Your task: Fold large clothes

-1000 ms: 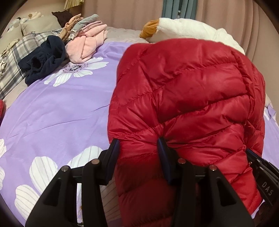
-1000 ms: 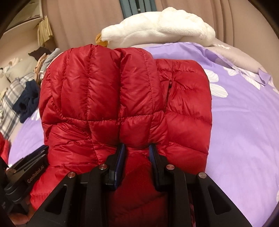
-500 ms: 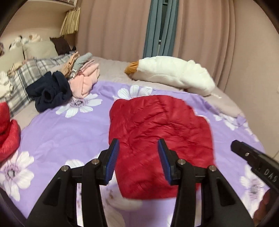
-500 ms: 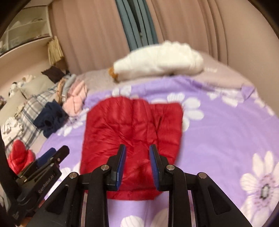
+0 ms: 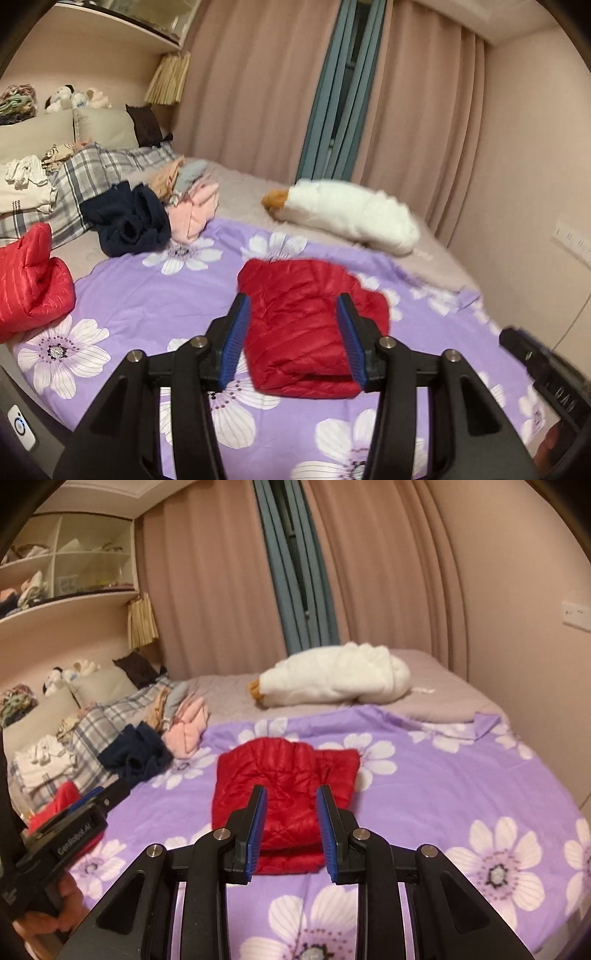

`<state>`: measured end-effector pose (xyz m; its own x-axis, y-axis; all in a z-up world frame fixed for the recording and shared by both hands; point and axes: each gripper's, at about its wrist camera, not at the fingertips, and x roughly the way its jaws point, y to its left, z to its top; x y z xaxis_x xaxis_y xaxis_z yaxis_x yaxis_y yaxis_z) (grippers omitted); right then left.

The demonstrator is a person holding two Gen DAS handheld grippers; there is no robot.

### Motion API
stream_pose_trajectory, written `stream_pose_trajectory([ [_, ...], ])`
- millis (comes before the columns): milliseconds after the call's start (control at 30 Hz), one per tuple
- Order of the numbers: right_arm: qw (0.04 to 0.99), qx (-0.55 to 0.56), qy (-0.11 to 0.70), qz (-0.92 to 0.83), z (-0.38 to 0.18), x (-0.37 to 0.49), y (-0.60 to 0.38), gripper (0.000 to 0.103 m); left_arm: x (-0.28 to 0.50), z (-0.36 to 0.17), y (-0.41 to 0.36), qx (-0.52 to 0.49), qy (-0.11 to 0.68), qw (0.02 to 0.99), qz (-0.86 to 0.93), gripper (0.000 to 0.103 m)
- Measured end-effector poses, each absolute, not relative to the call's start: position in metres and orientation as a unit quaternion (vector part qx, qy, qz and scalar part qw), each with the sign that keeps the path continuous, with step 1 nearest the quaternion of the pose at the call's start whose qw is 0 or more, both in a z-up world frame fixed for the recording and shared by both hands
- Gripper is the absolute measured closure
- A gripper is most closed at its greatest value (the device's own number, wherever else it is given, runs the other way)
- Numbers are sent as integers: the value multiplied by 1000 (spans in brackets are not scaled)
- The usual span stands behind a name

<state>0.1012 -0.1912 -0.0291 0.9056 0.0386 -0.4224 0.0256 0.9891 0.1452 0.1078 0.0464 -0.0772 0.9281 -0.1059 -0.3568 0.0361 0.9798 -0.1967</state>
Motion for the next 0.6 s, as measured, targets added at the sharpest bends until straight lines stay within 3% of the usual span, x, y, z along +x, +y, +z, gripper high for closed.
stream_pose_trajectory([
  [133,976,82,199,-30,-26,74,-197,67,77,-67,48,-102,169,980,-32,40],
  [167,976,91,193,-32,-27,66,-199,65,67,-67,50,-114,157,980,-34,30],
  [200,977,96,188,-30,-27,61,-200,58,61,-67,52,-122,151,980,-37,17],
  [300,979,111,170,-28,-31,48,-205,15,45,-69,59,-150,141,978,-39,5],
  [367,980,113,159,-43,-32,40,-206,13,39,-69,62,-161,130,977,-42,0],
  [600,987,34,124,-94,-26,26,-182,2,20,-65,48,-106,102,989,-10,0],
])
